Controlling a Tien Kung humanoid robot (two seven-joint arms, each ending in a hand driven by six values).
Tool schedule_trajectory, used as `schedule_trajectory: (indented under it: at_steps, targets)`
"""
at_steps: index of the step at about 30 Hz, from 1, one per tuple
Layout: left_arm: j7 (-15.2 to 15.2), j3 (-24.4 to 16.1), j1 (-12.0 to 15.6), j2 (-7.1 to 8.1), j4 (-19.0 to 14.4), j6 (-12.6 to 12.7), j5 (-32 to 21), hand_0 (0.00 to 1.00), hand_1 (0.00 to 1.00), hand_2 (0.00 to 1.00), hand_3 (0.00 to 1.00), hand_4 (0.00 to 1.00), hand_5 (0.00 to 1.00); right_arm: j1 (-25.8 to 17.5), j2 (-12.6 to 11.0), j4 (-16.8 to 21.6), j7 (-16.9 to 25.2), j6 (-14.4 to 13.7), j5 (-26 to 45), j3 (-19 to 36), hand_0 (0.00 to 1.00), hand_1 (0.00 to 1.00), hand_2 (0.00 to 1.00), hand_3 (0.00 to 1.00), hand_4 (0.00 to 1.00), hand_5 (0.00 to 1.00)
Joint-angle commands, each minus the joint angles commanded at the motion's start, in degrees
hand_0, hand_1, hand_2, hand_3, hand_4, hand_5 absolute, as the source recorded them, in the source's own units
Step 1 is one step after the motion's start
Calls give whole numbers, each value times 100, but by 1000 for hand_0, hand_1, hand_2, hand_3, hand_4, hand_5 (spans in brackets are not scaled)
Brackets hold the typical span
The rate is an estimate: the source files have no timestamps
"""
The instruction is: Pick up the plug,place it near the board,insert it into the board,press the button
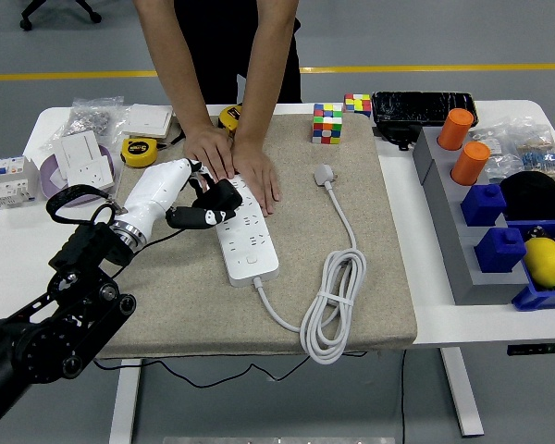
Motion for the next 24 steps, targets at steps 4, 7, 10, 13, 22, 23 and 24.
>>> schedule_trajectory:
  at_steps: [4, 7, 10, 13, 22, 23, 24]
  targets:
    - [-38, 516, -296, 188, 167, 27, -57, 575, 521, 361, 318, 516, 230, 13, -19, 0, -13, 4, -26, 5, 998, 934, 859, 852, 998, 998]
    - [-73, 887, -475, 286, 318, 43, -87, 575, 521, 361, 318, 516, 230, 23, -35, 0, -20, 6, -39, -3, 998, 934, 859, 852, 998, 998]
    - [-78, 975, -521, 323, 367, 38, -85, 575, 523, 361, 319, 518, 222, 33, -45, 0, -18, 5, -22, -32, 998, 934, 859, 853, 998, 998]
    - [-69, 869, -451, 323, 286, 37, -126, 575, 523, 361, 319, 518, 222, 38, -52, 0, -19, 3, -7, -44, 998, 934, 859, 853, 998, 998]
    - [-69, 886, -469, 342, 403, 48, 11, 567, 527, 362, 323, 541, 195, 49, -52, 0, -18, 8, 10, -99, 998, 934, 859, 853, 998, 998]
    - [-73, 907, -475, 349, 436, 54, 23, 567, 527, 362, 323, 541, 195, 58, -55, 0, -13, 5, 34, -122, 998, 934, 859, 853, 998, 998]
    - [-76, 918, -479, 351, 454, 60, 38, 567, 527, 362, 323, 541, 195, 62, -57, 0, -11, 4, 42, -132, 998, 934, 859, 853, 998, 998]
